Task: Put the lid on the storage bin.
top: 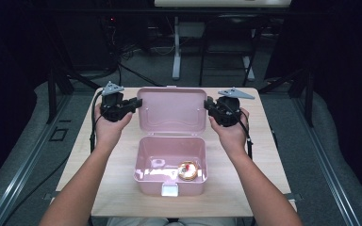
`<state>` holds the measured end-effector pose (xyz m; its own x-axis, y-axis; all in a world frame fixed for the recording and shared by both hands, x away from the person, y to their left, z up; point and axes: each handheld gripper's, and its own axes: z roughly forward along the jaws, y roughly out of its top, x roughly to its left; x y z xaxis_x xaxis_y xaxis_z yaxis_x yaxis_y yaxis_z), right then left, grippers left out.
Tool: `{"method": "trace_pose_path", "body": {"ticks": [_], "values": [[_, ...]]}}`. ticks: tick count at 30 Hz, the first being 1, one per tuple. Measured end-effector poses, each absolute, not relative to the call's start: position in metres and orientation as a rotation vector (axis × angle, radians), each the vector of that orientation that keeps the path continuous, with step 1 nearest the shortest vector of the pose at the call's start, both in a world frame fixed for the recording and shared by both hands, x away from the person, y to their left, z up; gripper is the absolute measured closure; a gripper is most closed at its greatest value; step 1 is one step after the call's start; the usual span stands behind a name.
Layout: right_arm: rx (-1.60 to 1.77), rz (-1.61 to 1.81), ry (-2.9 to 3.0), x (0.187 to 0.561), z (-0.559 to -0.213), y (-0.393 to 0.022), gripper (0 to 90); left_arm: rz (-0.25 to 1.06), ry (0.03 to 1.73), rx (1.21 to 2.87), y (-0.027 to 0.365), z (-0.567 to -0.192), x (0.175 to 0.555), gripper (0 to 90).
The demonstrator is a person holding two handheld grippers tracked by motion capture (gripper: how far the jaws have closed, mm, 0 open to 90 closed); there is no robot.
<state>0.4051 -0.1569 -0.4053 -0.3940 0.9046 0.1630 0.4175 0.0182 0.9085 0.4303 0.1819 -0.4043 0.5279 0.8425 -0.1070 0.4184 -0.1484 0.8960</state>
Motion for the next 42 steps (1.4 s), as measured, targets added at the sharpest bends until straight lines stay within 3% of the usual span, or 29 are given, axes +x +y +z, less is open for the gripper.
{"method": "trace_pose_path", "body": {"ticks": [42], "values": [[1.311,1.402,1.801,0.402,-0.4,-0.155,85.2,0.544,1.002,1.735,0.191,-0.394,0.412,84.7]]}}
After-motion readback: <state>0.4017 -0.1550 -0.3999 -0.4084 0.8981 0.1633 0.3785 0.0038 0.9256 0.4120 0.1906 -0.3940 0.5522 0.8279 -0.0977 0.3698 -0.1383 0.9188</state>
